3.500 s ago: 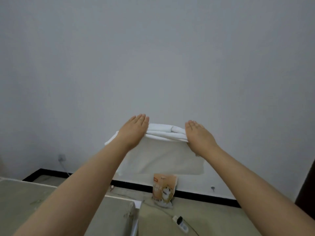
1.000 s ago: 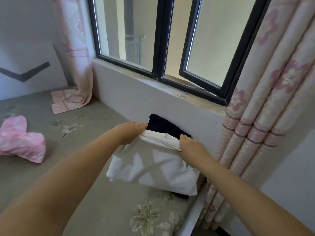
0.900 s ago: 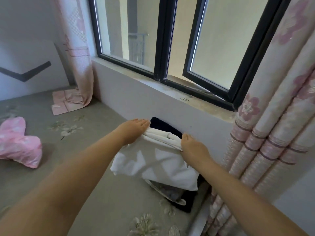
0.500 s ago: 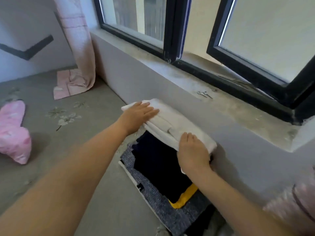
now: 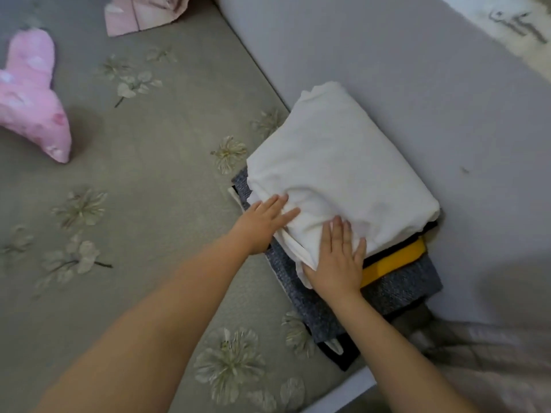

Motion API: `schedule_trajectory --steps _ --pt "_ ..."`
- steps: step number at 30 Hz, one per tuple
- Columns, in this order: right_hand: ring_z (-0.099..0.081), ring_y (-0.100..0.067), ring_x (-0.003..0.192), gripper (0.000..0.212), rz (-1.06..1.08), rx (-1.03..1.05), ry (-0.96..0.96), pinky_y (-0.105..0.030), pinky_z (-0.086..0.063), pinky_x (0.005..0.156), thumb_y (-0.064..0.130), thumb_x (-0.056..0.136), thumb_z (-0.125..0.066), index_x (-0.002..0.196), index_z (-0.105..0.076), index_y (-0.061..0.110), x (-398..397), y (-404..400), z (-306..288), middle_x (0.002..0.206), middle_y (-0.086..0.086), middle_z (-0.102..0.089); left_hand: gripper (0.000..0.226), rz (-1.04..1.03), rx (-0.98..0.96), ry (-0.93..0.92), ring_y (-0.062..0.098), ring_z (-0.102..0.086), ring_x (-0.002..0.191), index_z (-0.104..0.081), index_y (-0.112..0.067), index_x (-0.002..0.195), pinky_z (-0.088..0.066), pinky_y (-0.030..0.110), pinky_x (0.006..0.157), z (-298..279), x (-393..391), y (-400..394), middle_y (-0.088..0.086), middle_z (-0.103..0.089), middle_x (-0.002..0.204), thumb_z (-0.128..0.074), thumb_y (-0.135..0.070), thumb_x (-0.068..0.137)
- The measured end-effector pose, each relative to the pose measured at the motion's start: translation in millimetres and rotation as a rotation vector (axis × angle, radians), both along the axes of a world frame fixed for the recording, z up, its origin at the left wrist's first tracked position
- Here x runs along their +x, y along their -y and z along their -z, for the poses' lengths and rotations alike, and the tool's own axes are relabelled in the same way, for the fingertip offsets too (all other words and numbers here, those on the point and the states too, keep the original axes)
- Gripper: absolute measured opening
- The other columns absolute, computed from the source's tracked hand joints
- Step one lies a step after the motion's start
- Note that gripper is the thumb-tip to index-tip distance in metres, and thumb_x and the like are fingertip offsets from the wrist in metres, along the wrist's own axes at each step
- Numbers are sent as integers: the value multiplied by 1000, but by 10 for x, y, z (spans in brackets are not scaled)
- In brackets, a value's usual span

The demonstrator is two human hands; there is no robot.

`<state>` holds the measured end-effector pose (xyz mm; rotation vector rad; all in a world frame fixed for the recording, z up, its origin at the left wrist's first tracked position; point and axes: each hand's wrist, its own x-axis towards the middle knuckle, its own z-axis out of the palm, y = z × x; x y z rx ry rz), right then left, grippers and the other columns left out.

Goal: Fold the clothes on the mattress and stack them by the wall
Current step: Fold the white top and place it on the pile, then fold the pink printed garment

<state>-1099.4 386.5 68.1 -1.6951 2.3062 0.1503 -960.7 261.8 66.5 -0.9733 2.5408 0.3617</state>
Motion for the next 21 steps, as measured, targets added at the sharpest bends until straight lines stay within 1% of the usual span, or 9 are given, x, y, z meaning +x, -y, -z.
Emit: schedule_trajectory --steps 3,6,9,11,12,14,15,18,21 --pt "7 -30 142 89 -25 -15 -33 -55 5 110 56 84 -48 147 -3 12 125 -10 -82 154 -16 6 66 -78 -81 -65 22 7 143 2 -26 147 -4 40 115 -47 174 -126 5 7 156 -36 -9 95" --pt "1 -34 142 80 -147 -58 -22 -59 3 109 51 87 -49 147 -13 11 394 18 -207 154 -18 -3 56 -238 -111 -59 21 5 143 -7 -26 147 -3 40 115 -114 589 -315 5 1 156 -32 -15 98" --pt "-10 -39 140 68 -317 -151 49 -60 -3 110 34 87 -56 143 -28 6 861 167 -329 151 -20 -17 51 -407 -130 -33 21 3 143 -13 -24 147 -2 39 115 -258 1272 -512 5 -4 156 -30 -20 99" --pt "-6 -35 142 64 -446 -142 65 -55 0 112 30 91 -49 145 -23 8 1283 297 -405 153 -17 -13 50 -519 -164 -7 21 1 143 -14 -22 146 -3 38 115 -374 1833 -653 5 -5 156 -29 -23 99" --pt "-9 -35 142 62 -518 -165 77 -54 -3 112 28 91 -49 144 -25 7 1518 362 -445 152 -17 -17 50 -578 -189 5 20 0 143 -15 -21 146 -4 37 115 -433 2127 -724 5 -6 156 -30 -24 99" --pt "-24 -39 137 55 -624 -242 119 -56 -15 110 21 87 -55 136 -40 2 2019 460 -522 145 -21 -33 49 -693 -254 23 20 -3 143 -18 -20 146 -5 36 114 -546 2714 -875 4 -9 155 -31 -26 98" --pt "-24 -38 137 53 -659 -248 143 -55 -15 111 19 88 -53 136 -40 2 2285 496 -556 145 -21 -34 49 -745 -288 34 20 -4 143 -19 -20 145 -6 36 114 -597 3001 -947 4 -11 155 -31 -27 98" --pt "-12 -30 142 55 -752 -236 158 -47 -6 114 23 92 -42 142 -28 7 3095 548 -597 152 -14 -20 49 -895 -340 57 20 -6 143 -22 -20 145 -7 37 114 -724 3817 -1168 4 -14 155 -33 -28 98" --pt "-11 -29 142 55 -802 -258 153 -46 -7 113 24 92 -40 143 -26 8 3857 489 -639 152 -13 -20 48 -981 -369 53 21 -8 143 -25 -18 144 -11 38 113 -783 4562 -1402 5 -17 154 -35 -29 97"
